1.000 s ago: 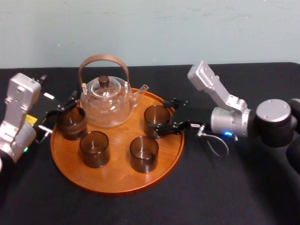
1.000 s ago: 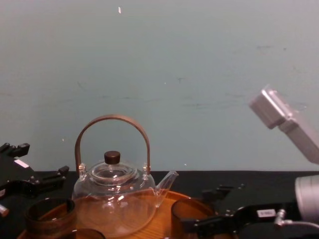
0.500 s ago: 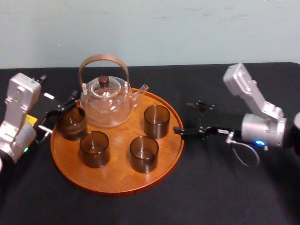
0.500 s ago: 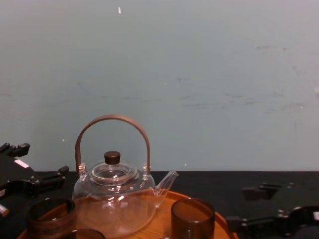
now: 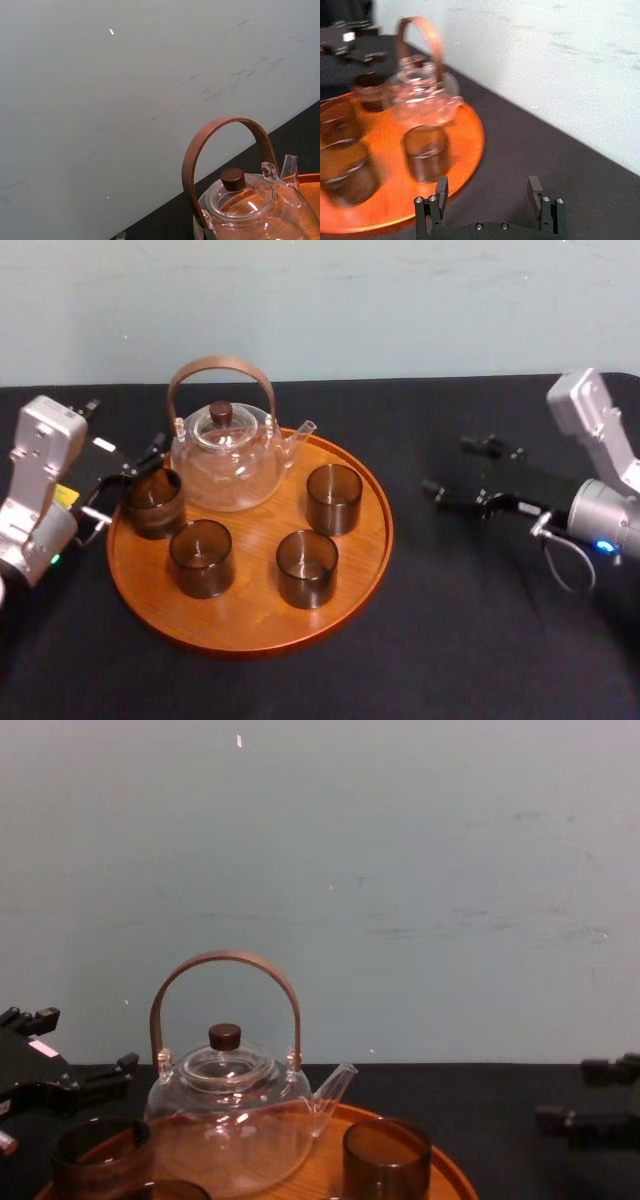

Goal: Pick up the glass from the table and place it on the tray.

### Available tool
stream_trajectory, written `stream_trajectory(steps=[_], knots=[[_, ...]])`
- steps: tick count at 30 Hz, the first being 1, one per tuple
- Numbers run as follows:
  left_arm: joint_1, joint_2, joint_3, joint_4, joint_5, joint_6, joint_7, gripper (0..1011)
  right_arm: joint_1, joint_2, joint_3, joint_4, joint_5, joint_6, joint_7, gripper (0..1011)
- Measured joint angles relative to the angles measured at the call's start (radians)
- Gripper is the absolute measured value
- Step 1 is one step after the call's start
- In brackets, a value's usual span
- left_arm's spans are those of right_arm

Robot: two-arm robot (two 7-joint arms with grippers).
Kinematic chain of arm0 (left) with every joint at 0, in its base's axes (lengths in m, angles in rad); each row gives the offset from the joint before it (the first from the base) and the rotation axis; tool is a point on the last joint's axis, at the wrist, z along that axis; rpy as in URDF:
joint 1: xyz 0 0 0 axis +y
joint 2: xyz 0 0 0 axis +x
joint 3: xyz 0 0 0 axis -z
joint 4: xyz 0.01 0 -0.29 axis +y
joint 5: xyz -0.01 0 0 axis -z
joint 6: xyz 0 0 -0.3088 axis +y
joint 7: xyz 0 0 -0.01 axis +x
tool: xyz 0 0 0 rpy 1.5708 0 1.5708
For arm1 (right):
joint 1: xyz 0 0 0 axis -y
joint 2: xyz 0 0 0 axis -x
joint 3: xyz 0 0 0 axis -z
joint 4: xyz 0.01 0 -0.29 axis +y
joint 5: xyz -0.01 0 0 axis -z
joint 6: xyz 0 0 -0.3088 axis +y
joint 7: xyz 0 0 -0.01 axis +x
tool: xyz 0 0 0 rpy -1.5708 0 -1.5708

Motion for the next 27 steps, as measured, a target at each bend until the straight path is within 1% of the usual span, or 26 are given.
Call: stream_trajectory(steps=[1,3,4,7,10,11,12,14,19,27], knots=[[0.0,0.0,0.0,0.0,0.0,0.0,0.0,1001,-0.012,-0.01,0.017,-0.004,0.0,0.0,-0.034,1002],[0.0,0.0,0.0,0.0,0.0,0.0,0.0,1001,-0.022,-0.023,0.033,-0.006,-0.002,0.0,-0.069,1002],[0.0,0.0,0.0,0.0,0.0,0.0,0.0,1001,-0.031,-0.035,0.047,-0.008,-0.008,-0.003,-0.103,1002],[0.0,0.0,0.0,0.0,0.0,0.0,0.0,1001,-0.043,-0.055,0.063,-0.008,-0.02,-0.013,-0.149,1002],[0.0,0.0,0.0,0.0,0.0,0.0,0.0,1001,-0.06,-0.084,0.081,-0.007,-0.049,-0.035,-0.211,1002],[0.0,0.0,0.0,0.0,0.0,0.0,0.0,1001,-0.06,-0.084,0.081,-0.007,-0.049,-0.035,-0.211,1002],[0.0,0.0,0.0,0.0,0.0,0.0,0.0,1001,-0.067,-0.095,0.086,-0.004,-0.061,-0.044,-0.232,1002],[0.0,0.0,0.0,0.0,0.0,0.0,0.0,1001,-0.074,-0.11,0.09,0.005,-0.076,-0.061,-0.253,1002],[0.0,0.0,0.0,0.0,0.0,0.0,0.0,1001,-0.087,-0.133,0.096,0.034,-0.095,-0.102,-0.26,1002],[0.0,0.0,0.0,0.0,0.0,0.0,0.0,1001,-0.093,-0.161,0.103,0.074,-0.105,-0.123,-0.243,1002]])
